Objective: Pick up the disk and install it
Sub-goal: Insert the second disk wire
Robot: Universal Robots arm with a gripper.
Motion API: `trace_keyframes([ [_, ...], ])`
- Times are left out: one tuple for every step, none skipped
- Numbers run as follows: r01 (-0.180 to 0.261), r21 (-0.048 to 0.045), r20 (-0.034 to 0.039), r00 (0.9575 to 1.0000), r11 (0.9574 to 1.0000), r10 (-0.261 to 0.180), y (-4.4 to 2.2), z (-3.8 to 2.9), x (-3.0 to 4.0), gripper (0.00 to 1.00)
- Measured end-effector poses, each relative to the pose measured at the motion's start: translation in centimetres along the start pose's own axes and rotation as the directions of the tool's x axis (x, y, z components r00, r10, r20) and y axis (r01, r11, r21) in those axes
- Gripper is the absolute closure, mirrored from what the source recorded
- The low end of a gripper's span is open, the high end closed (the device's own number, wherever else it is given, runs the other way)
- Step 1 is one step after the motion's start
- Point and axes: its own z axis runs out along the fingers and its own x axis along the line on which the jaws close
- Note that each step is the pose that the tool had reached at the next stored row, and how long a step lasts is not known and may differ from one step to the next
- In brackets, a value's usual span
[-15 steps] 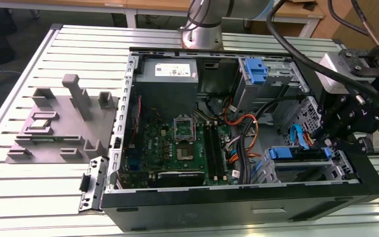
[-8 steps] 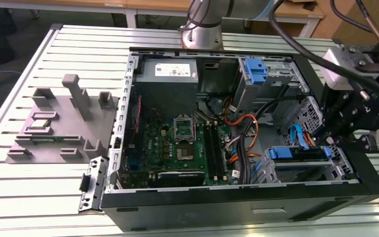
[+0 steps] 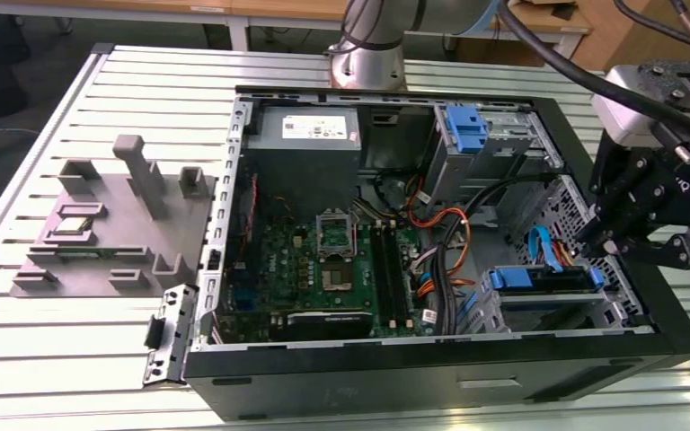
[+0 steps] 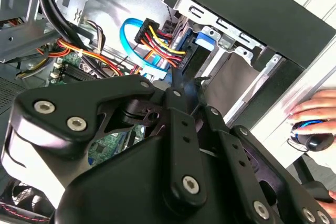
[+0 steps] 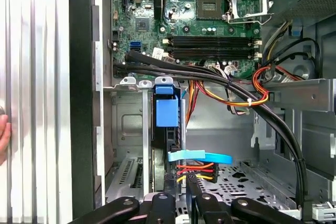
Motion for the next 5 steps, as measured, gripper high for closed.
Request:
trace_keyframes([
  [0.0, 0.0, -0.0002, 1.0, 1.0, 0.0, 0.0, -0.01, 0.0, 0.77],
  [0.0, 0.0, -0.0002, 1.0, 1.0, 0.0, 0.0, -0.03, 0.0, 0.77],
  [0.0, 0.0, -0.0003, 1.0, 1.0, 0.0, 0.0, -0.04, 0.0, 0.77],
  [0.0, 0.0, -0.0003, 1.0, 1.0, 0.0, 0.0, -0.04, 0.0, 0.77],
  [0.0, 0.0, -0.0002, 1.0, 1.0, 0.0, 0.0, -0.04, 0.0, 0.77],
])
